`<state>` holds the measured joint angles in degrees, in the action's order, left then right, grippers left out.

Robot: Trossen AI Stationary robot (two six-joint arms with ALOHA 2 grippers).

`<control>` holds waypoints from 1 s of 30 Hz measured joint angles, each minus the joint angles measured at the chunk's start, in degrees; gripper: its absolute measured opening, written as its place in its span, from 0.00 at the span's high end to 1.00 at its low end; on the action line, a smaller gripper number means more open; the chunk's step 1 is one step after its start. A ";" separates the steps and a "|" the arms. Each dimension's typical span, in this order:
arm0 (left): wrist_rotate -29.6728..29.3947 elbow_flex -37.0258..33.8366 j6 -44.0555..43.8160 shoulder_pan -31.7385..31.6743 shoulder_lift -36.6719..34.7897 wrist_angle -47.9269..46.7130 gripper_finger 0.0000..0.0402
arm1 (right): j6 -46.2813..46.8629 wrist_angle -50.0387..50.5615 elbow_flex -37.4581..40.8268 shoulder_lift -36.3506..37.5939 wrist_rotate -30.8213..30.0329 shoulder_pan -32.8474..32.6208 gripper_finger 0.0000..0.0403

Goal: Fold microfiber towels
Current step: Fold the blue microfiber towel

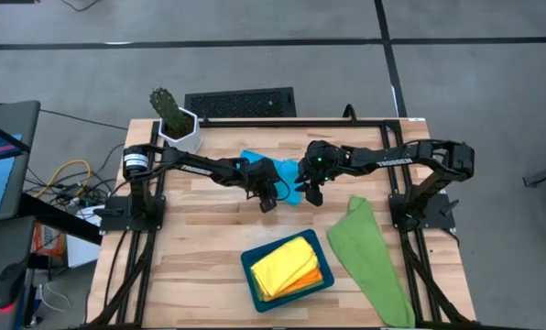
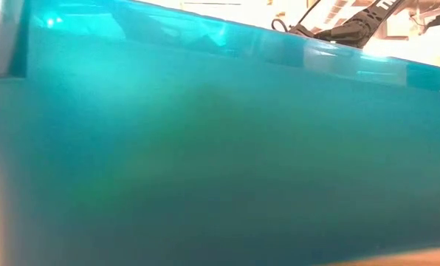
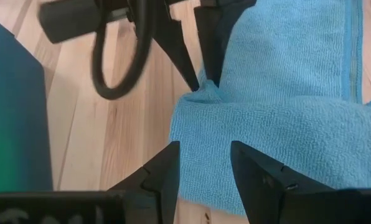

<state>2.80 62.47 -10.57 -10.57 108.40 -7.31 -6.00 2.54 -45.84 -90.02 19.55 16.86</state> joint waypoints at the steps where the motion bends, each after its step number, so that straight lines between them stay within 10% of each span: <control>1: 0.30 0.13 0.01 0.03 0.00 0.04 0.86 | 0.00 0.22 0.00 0.00 0.00 0.00 0.59; 7: 2.46 2.15 -0.03 0.08 0.00 -3.13 0.99 | 0.00 0.49 0.75 0.02 -0.02 0.00 0.59; 30: -7.52 10.36 -1.62 3.09 -0.02 -18.72 1.00 | -1.53 -10.28 2.45 -7.41 -0.19 -0.76 0.59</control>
<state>-4.72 72.84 -12.19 -7.48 108.38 -26.03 -7.53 -7.74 -43.40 -97.42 19.36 16.10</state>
